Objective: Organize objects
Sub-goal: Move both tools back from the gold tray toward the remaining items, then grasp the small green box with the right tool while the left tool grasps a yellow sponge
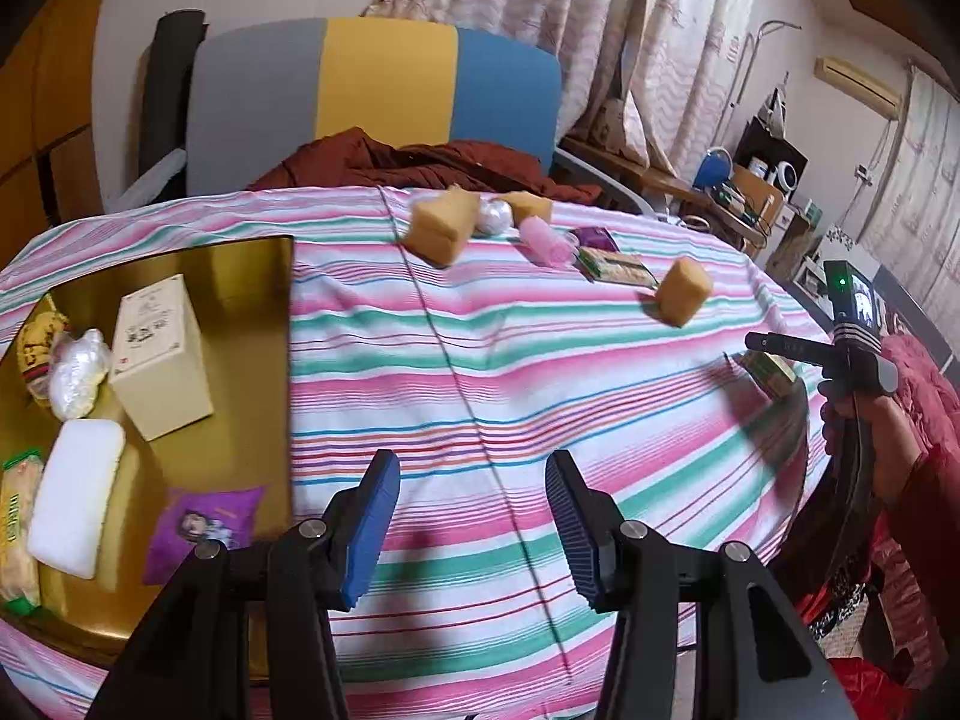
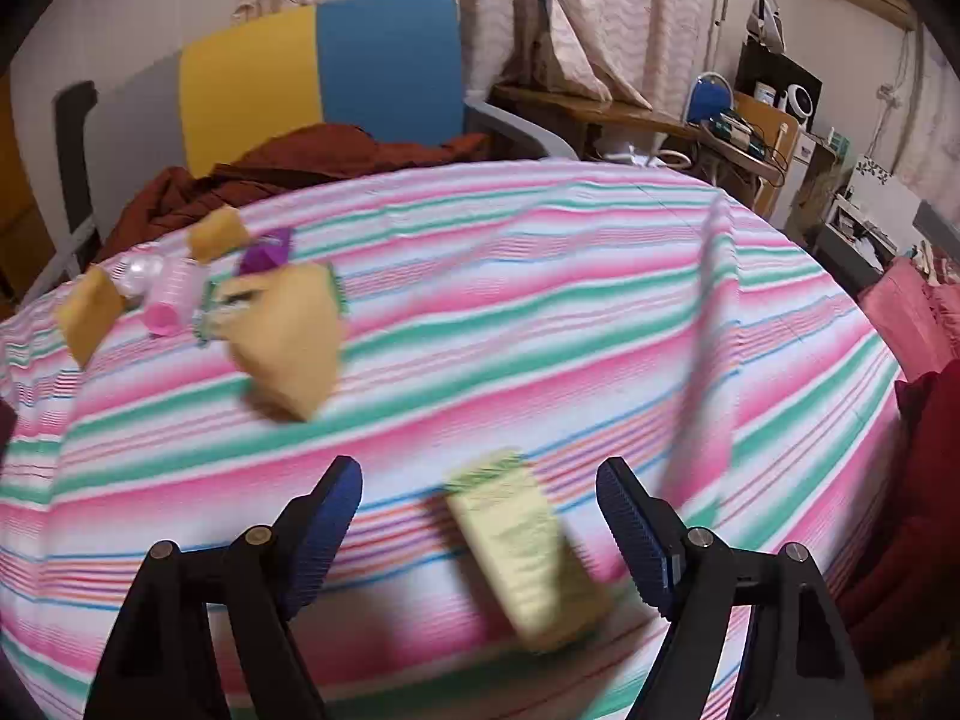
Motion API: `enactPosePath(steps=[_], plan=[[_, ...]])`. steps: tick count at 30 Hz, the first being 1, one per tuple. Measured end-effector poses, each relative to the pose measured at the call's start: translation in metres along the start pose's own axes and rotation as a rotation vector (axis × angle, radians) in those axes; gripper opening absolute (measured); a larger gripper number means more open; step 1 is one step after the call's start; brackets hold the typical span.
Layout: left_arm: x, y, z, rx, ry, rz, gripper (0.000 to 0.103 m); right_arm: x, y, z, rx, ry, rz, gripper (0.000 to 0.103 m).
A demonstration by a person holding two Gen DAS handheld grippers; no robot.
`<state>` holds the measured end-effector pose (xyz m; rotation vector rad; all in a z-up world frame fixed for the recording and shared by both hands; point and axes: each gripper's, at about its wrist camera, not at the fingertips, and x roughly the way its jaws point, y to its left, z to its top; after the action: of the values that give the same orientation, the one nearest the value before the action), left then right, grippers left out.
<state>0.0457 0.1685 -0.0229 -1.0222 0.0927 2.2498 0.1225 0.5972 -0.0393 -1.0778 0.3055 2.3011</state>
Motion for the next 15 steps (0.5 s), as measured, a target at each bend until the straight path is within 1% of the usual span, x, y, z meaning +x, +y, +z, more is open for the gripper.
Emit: enactPosePath(steps=[3,4,5,7,8,9,10,11,15], plan=[[0.004,-0.009,0.000,0.025,0.012,-0.008,0.051,0.007,-0.011,-0.005,-0.008,0.030,0.009,0.071],[0.005,-0.011,0.001,0.032,0.015,-0.011,0.051,0.010,-0.013,-0.008,-0.013,0.040,0.007,0.066],[0.007,-0.016,0.001,0.042,0.018,-0.014,0.051,0.011,-0.014,-0.012,-0.012,0.050,0.017,0.062],[0.010,-0.022,0.002,0.058,0.024,-0.018,0.051,0.015,-0.015,-0.017,0.000,0.066,0.041,0.052],[0.012,-0.026,0.002,0.069,0.029,-0.021,0.051,0.016,-0.015,-0.019,0.006,0.067,0.046,0.051],[0.013,-0.028,0.003,0.076,0.031,-0.022,0.051,0.014,-0.013,-0.021,0.004,0.054,0.043,0.047],[0.014,-0.031,0.003,0.083,0.033,-0.023,0.051,0.013,-0.012,-0.021,0.000,0.050,0.051,0.034],[0.015,-0.033,0.004,0.089,0.036,-0.024,0.051,0.012,-0.010,-0.019,0.003,0.047,0.059,0.030],[0.025,-0.043,0.008,0.101,0.057,-0.033,0.051,0.014,0.000,-0.013,0.022,0.034,0.096,0.030]])
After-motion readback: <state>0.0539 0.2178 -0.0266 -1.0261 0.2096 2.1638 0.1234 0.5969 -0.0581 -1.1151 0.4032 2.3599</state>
